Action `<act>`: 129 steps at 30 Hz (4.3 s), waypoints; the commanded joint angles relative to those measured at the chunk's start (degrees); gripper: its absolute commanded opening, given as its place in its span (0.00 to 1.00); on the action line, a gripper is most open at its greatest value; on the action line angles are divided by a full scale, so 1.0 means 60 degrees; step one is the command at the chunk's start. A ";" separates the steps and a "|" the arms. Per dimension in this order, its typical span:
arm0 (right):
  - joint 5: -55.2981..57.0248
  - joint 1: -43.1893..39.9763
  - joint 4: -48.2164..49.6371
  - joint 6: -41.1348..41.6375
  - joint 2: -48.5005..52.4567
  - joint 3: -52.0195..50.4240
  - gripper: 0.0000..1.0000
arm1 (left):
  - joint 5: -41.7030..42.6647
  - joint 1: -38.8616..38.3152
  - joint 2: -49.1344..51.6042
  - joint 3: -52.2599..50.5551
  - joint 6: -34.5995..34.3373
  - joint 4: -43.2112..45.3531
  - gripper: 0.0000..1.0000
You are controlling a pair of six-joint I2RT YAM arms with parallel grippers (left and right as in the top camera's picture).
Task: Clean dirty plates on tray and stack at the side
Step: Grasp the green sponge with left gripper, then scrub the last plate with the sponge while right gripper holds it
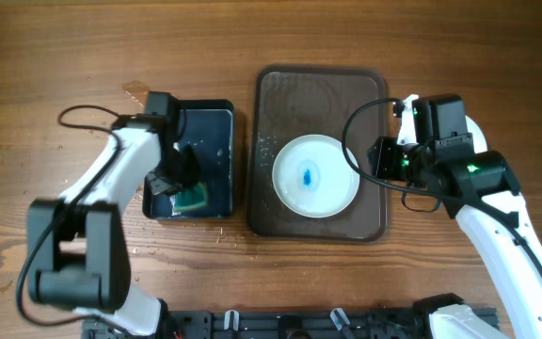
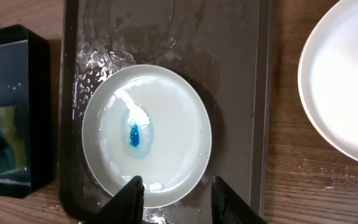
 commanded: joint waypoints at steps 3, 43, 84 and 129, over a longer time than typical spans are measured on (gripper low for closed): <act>-0.0007 -0.0040 -0.0051 -0.0153 0.0113 0.0076 0.36 | -0.0007 -0.0557 0.1005 -0.0168 -0.0193 0.0208 0.04; 0.0375 -0.0040 -0.0663 0.1282 0.1570 -0.0120 0.33 | -0.0546 -0.0557 0.0022 -0.1271 -0.0499 0.0838 0.15; -0.1337 -0.0510 0.1730 -0.0943 0.6022 -0.0117 0.04 | 0.1800 -0.5151 0.3126 0.3315 -0.1180 0.2226 0.04; -0.1271 -0.0506 0.1519 -0.1439 0.6022 -0.0117 0.04 | 0.3909 -0.5406 0.3195 0.3366 -0.0029 0.3089 0.04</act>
